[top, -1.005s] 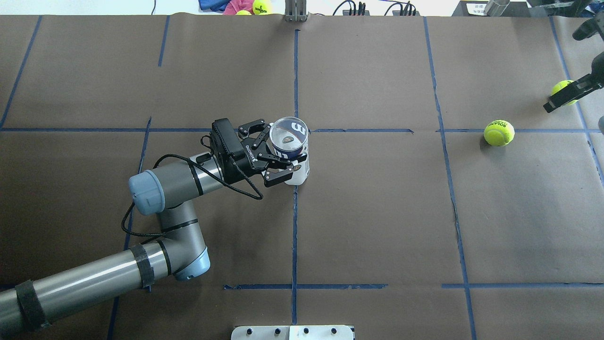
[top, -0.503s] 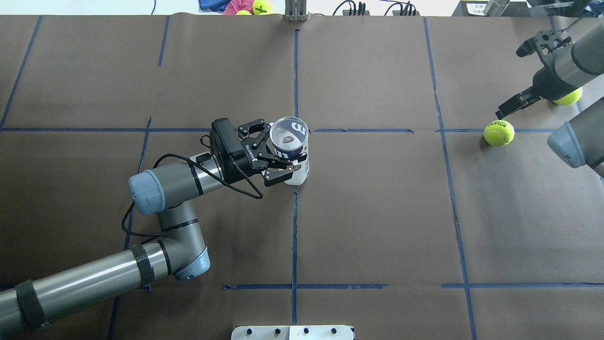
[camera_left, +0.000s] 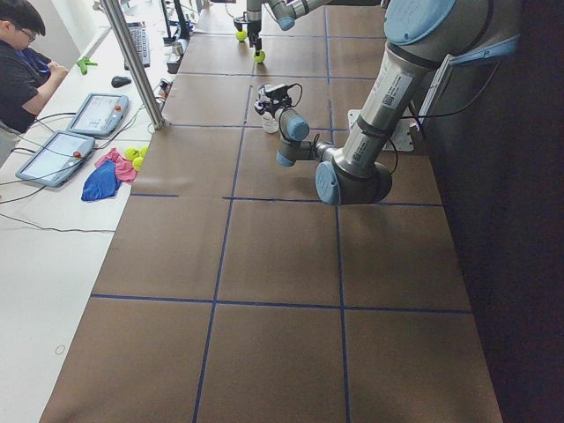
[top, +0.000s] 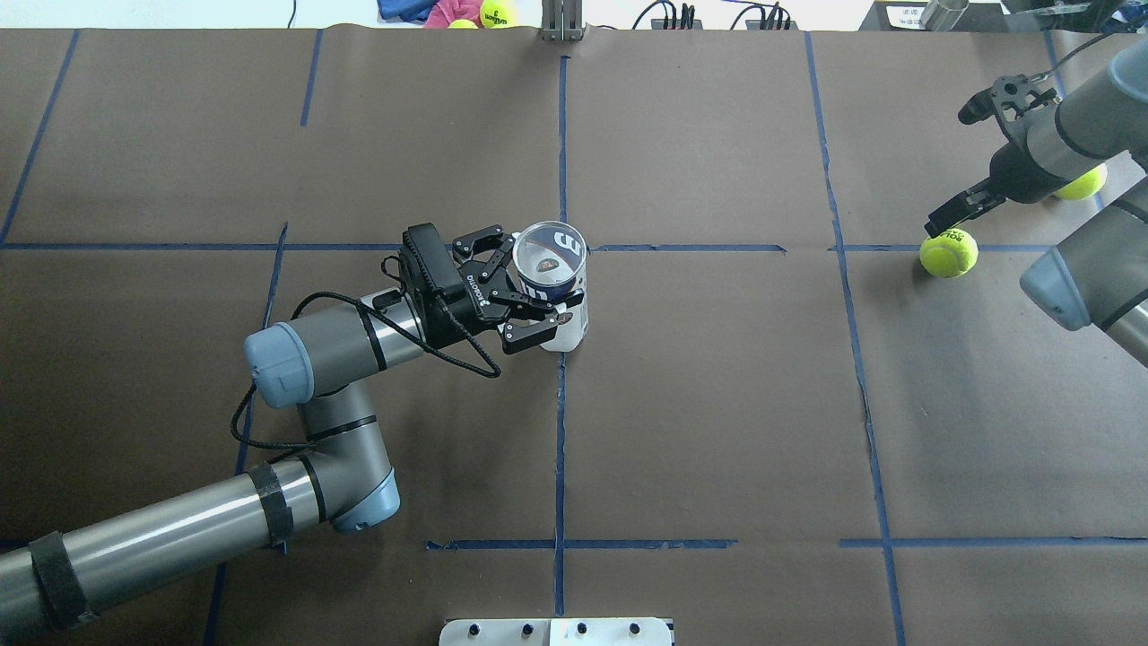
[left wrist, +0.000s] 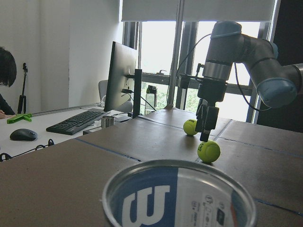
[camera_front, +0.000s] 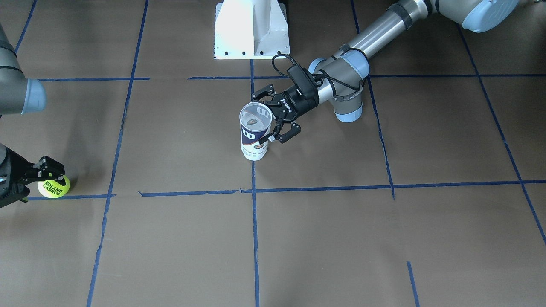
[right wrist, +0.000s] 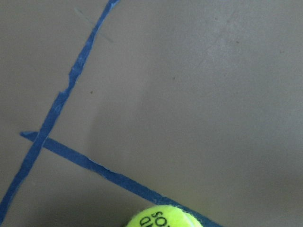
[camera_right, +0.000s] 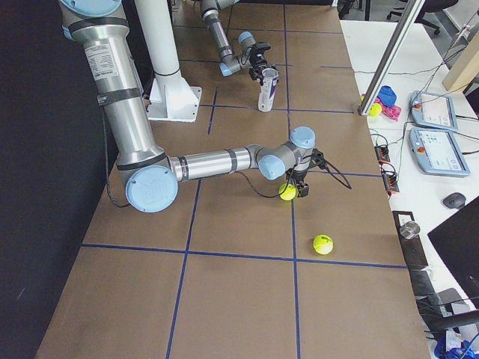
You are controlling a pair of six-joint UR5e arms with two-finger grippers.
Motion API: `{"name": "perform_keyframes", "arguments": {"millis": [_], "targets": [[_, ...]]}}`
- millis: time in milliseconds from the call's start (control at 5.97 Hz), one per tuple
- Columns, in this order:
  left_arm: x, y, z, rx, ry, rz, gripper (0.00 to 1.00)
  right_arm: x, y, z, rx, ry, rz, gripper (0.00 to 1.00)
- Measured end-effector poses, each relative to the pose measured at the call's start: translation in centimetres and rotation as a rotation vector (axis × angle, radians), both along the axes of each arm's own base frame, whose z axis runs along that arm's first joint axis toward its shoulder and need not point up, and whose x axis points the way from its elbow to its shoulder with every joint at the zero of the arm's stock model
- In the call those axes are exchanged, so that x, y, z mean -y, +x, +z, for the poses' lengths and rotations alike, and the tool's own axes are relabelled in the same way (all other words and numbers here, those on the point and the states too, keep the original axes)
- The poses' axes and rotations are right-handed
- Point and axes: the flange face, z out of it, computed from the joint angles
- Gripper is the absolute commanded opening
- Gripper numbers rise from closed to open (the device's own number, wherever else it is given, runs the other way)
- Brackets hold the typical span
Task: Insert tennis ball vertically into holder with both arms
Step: 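Hold the upright can with the left gripper while the right gripper grasps a tennis ball, then carry the tennis ball with the right gripper over the can's open top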
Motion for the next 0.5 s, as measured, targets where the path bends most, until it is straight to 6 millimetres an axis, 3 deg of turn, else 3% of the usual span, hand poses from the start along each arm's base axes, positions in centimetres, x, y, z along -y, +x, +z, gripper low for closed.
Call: {"name": "perform_keyframes", "arguments": {"millis": [168, 335, 503], "targets": [[0.0, -0.01, -0.02, 0.0, 0.0, 0.0, 0.9, -0.43, -1.08, 0.82, -0.017, -0.005, -0.014, 0.75], [-0.01, -0.01, -0.03, 0.0, 0.0, 0.0, 0.9, -0.64, -1.53, 1.27, -0.028, -0.007, -0.019, 0.36], [0.0, 0.0, -0.08, -0.001, 0.0, 0.0, 0.9, -0.67, -1.67, 1.28, -0.031, -0.006, -0.018, 0.16]]}}
